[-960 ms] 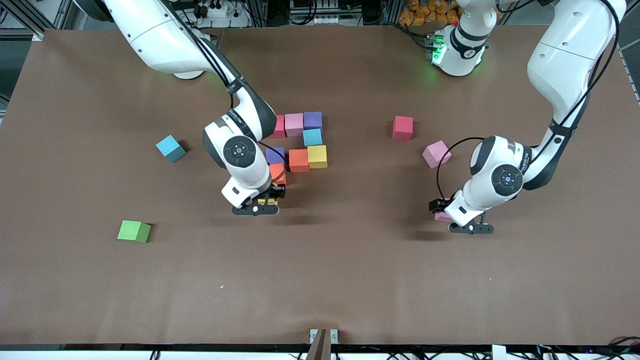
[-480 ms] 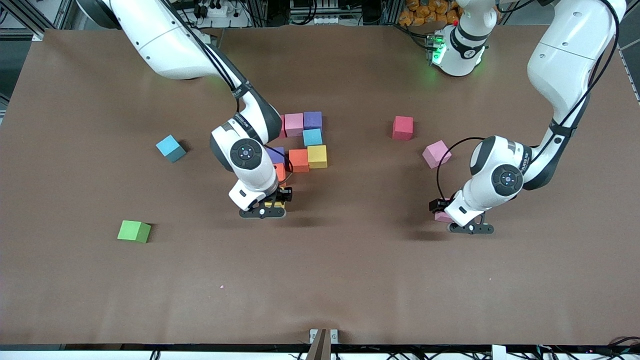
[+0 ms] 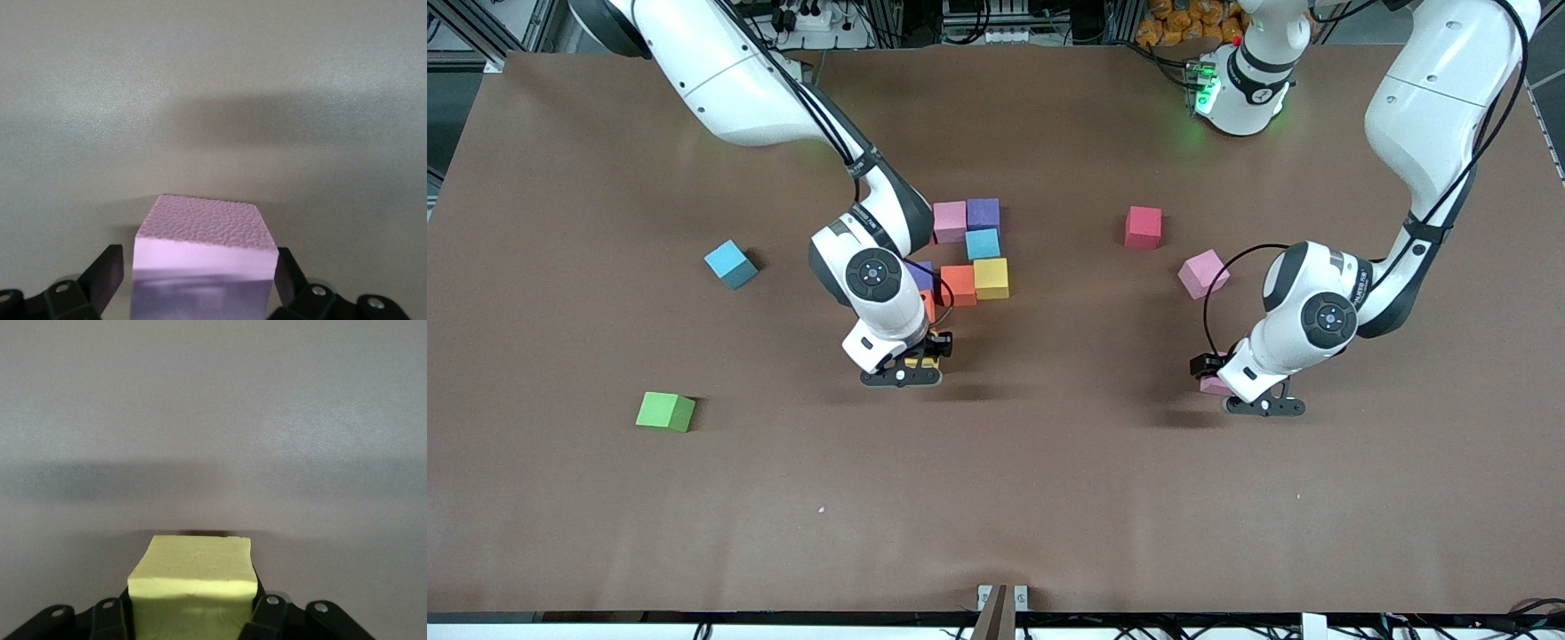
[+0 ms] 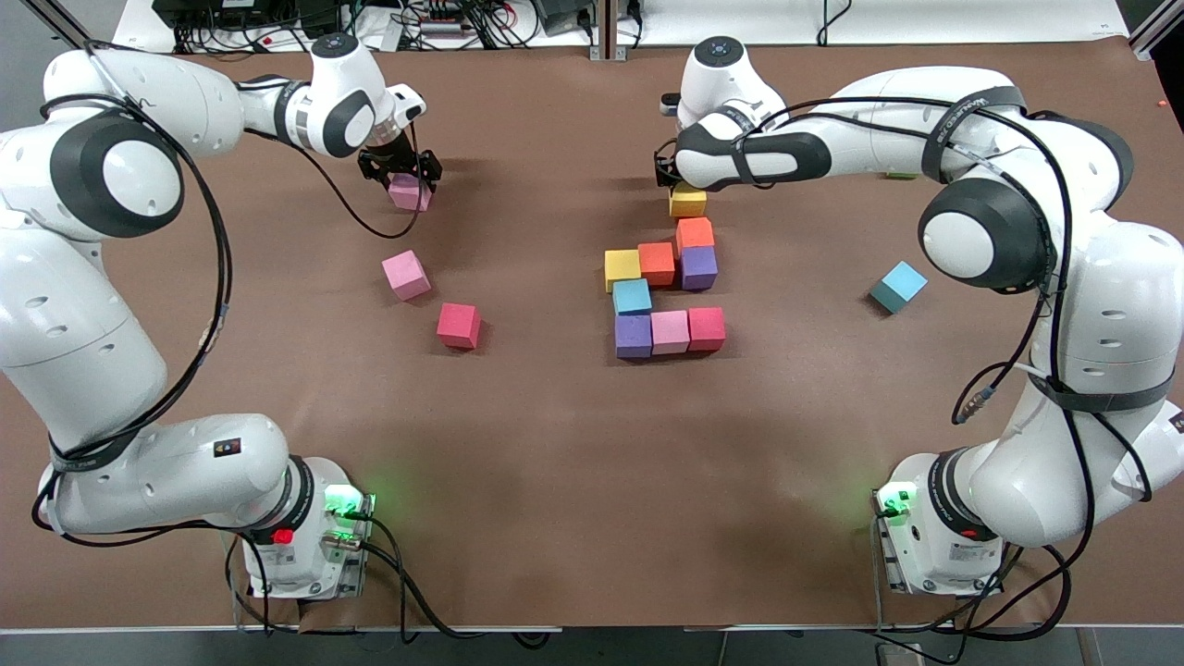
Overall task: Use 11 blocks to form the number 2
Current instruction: 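Lower yellow beside red with the right gripper while the left gripper holds pink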
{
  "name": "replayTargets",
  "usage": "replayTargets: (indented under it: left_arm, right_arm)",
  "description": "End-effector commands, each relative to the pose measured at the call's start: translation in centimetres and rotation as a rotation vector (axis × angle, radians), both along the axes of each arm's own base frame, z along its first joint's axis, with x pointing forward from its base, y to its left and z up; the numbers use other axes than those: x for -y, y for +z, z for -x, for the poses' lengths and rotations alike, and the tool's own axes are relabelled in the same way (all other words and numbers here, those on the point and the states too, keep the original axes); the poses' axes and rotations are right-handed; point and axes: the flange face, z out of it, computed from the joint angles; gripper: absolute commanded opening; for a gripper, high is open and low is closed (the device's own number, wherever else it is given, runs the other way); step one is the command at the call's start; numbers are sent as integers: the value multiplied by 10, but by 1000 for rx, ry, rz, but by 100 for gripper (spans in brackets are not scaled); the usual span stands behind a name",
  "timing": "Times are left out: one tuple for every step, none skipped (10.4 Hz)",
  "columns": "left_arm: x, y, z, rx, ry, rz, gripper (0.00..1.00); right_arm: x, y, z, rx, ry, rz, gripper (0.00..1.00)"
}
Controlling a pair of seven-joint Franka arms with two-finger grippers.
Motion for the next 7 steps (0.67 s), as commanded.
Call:
replayTargets:
  left_arm:
    - [-1, 6, 5, 15, 12, -13, 100]
    - [-1, 5, 5, 13, 13, -14, 100]
    - [-1, 6, 5, 15, 13, -14, 100]
    - [-1, 7, 5, 16, 11, -14, 100]
    - [-1, 7, 4, 16, 10, -14, 100]
    - [-2, 8, 3, 19, 9, -14, 68]
    - [-1, 7, 4, 16, 9, -14, 38]
  right_arm:
    - [-1, -6, 4, -3, -2, 15, 36]
    - [1, -10, 7, -12, -1, 21, 36]
    - [1, -12, 10, -20, 9, 26, 36]
    - [3, -15, 13, -29, 9, 28, 36]
    - [2, -13, 14, -31, 11, 27, 36]
    - [1, -13, 15, -32, 12, 26, 36]
    - [2, -13, 14, -33, 12, 27, 36]
